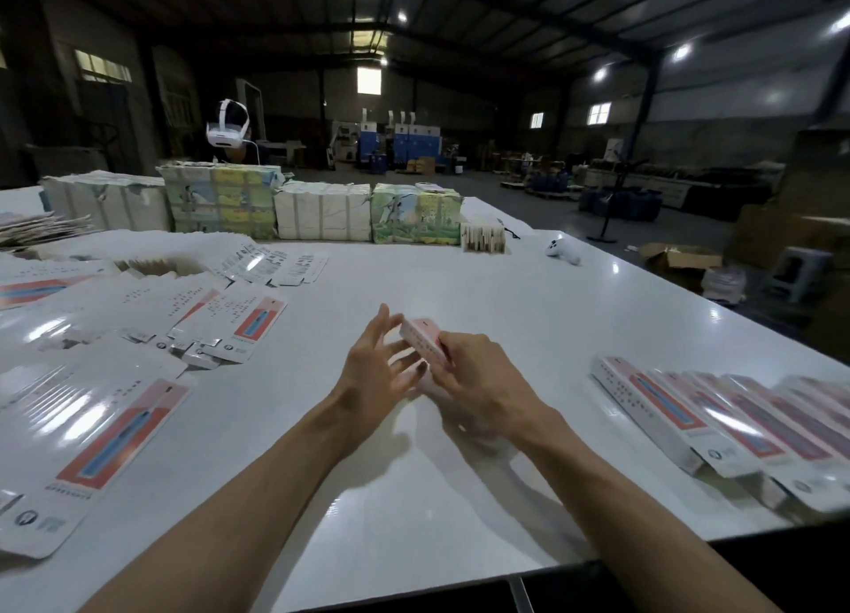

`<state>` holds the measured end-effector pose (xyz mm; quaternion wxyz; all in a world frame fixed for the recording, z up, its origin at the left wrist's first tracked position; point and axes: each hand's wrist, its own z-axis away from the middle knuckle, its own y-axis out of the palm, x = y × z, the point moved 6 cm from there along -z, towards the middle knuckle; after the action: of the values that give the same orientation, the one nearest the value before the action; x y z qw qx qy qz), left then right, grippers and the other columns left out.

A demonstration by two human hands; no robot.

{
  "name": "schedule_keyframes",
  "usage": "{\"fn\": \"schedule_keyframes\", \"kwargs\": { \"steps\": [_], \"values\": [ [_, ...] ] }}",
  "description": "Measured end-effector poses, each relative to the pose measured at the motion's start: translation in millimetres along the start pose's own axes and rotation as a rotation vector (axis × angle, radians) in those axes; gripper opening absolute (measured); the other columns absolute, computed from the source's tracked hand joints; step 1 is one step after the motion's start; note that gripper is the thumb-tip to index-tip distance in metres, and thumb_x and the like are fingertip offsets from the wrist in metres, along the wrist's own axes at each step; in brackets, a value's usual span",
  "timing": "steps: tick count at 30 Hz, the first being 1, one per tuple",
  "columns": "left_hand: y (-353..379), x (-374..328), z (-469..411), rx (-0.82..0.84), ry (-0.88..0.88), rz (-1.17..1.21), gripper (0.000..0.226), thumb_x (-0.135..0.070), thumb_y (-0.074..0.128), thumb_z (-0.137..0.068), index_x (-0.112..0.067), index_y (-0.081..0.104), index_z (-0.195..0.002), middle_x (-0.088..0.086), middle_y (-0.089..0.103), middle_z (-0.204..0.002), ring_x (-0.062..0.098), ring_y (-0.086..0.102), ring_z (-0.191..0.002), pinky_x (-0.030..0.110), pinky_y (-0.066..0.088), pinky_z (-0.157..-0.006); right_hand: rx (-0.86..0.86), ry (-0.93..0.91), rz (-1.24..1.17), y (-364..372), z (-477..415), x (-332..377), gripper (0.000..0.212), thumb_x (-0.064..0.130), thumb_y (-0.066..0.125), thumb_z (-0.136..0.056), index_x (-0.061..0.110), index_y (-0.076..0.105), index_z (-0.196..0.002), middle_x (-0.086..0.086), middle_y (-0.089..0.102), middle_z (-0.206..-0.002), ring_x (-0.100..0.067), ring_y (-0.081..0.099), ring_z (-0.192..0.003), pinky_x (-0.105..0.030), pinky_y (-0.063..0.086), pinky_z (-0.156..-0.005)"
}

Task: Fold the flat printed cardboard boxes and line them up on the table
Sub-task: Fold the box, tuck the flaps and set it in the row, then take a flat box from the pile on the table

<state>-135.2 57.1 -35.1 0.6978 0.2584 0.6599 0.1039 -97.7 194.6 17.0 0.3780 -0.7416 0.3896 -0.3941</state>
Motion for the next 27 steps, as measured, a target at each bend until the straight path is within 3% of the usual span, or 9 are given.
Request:
{"fn": "schedule_keyframes", "kwargs": {
  "steps": [2,4,7,9,13,19,23,27],
  "values": [
    [-1.7,0.9,-0.7,-0.025,0.059,-0.146,0.05,-0.058,0.058,-0.099,-0.022,0.066,-0.134,0.009,0.07,-0.133,0.027,0.069,-0.121,0.049,0.053,-0.109,0.007,0.11,0.072,-4.2,15.4,-16.6,0.031,0.035,0.065,-0.102,0.012,0.069,-0.122,-0.008,0.074,-0.112,-0.023,0.069,-0.084,-0.032,0.06,-0.076],
    [-0.4,0.7,1.1,-0.003,0.085,-0.211,0.045,-0.056,0.064,-0.095,-0.023,0.076,-0.123,0.005,0.074,-0.126,0.021,0.072,-0.115,0.044,0.058,-0.101,0.006,0.229,0.136,-9.5,32.6,-41.4,0.037,0.038,0.063,-0.104,0.011,0.064,-0.13,-0.008,0.069,-0.121,-0.023,0.066,-0.096,-0.035,0.059,-0.091],
    [1.5,0.2,2.8,0.055,0.097,-0.283,0.044,-0.052,0.067,-0.087,-0.023,0.08,-0.117,0.002,0.076,-0.12,0.018,0.072,-0.115,0.036,0.059,-0.095,0.011,0.376,0.39,-23.4,56.3,-81.2,0.041,0.029,0.053,-0.108,0.01,0.054,-0.144,-0.01,0.054,-0.145,-0.027,0.049,-0.133,-0.04,0.04,-0.117],
    [1.3,1.4,1.3,0.088,0.093,-0.302,0.044,-0.049,0.068,-0.086,-0.022,0.079,-0.119,0.001,0.076,-0.117,0.019,0.072,-0.114,0.033,0.057,-0.092,0.028,0.479,0.441,-31.9,71.4,-101.9,0.045,0.025,0.053,-0.107,0.01,0.049,-0.15,-0.011,0.041,-0.158,-0.03,0.038,-0.148,-0.043,0.03,-0.124],
    [2.2,1.6,1.0,0.118,0.085,-0.337,0.04,-0.042,0.068,-0.086,-0.022,0.078,-0.119,0.001,0.075,-0.112,0.019,0.073,-0.108,0.028,0.057,-0.087,-0.015,0.572,0.496,-48.7,96.0,-127.8,0.043,0.025,0.056,-0.105,0.013,0.05,-0.145,-0.01,0.042,-0.152,-0.028,0.044,-0.14,-0.042,0.041,-0.115],
    [3.8,2.4,0.8,0.175,0.07,-0.377,0.036,-0.034,0.073,-0.084,-0.023,0.079,-0.118,0.004,0.075,-0.106,0.018,0.073,-0.099,0.028,0.056,-0.087,-0.005,0.616,0.728,-62.0,111.1,-142.5,0.037,0.026,0.05,-0.105,0.016,0.053,-0.14,-0.008,0.048,-0.146,-0.025,0.046,-0.136,-0.041,0.043,-0.112],
    [1.8,3.5,-1.2,0.161,0.065,-0.386,0.024,-0.024,0.071,-0.093,-0.021,0.08,-0.115,0.005,0.075,-0.101,0.018,0.072,-0.097,0.027,0.058,-0.088,-0.024,0.465,0.722,-59.7,84.0,-116.4,0.036,0.036,0.05,-0.106,0.018,0.053,-0.137,-0.005,0.051,-0.142,-0.024,0.047,-0.132,-0.04,0.041,-0.112],
    [0.1,2.5,2.9,0.099,0.102,-0.446,0.023,-0.016,0.062,-0.099,-0.023,0.081,-0.111,0.001,0.075,-0.096,0.015,0.07,-0.088,0.028,0.055,-0.084,-0.102,0.254,0.558,-42.9,28.6,-62.6,0.026,0.032,0.048,-0.106,0.015,0.062,-0.121,-0.006,0.06,-0.127,-0.027,0.054,-0.118,-0.041,0.045,-0.095]
  ]
}}
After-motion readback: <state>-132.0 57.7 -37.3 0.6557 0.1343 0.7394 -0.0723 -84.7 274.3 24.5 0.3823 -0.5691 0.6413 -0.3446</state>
